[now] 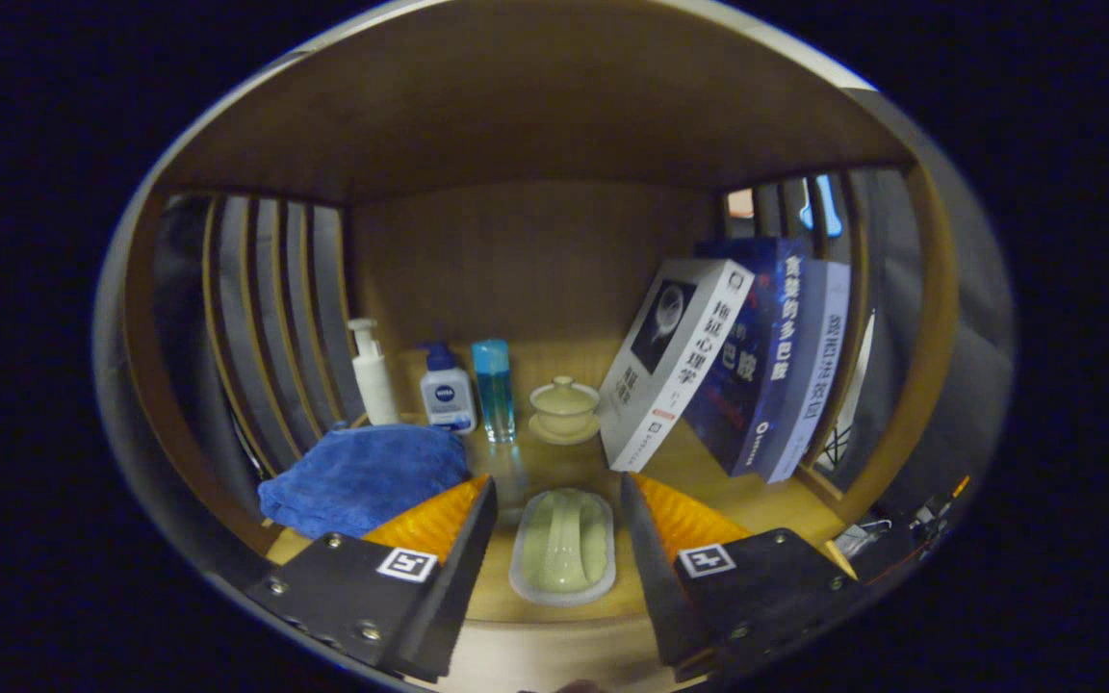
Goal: Pull open the drawer, take out the items inside it, and place them on the countertop above the cabinet.
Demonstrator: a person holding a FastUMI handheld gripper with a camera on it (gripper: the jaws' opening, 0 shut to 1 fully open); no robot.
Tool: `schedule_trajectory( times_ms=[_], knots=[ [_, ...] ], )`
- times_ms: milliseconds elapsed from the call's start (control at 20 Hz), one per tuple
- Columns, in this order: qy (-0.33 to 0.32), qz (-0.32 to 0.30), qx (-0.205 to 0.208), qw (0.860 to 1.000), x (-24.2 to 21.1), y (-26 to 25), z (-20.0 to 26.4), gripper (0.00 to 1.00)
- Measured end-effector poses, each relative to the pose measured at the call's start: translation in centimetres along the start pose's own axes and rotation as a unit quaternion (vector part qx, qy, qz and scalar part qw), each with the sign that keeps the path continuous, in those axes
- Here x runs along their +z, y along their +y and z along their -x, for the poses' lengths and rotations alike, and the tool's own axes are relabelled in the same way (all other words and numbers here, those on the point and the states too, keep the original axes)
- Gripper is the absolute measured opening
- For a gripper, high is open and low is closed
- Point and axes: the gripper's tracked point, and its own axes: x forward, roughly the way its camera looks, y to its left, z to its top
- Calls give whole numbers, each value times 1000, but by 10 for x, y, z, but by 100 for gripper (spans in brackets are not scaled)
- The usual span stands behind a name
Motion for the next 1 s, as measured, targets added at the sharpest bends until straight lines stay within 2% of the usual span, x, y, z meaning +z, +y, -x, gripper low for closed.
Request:
schedule_trajectory(
  times_ms=[100, 350, 450, 500, 700, 800, 1000],
  knots=[
    [-32, -3, -4, 999, 11, -2, 28, 87],
    [-62, 4, -33, 998, 6, -13, 91, 91],
    [-71, 1, -26, 997, -1, -7, 112, 94],
    [-77, -2, -19, 997, -5, -2, 122, 99],
    [-61, 7, -22, 998, -46, 0, 155, 99],
    [-72, 2, -6, 997, -60, 13, 170, 99],
    [-77, -13, -10, 997, -93, 15, 199, 99]
  ],
)
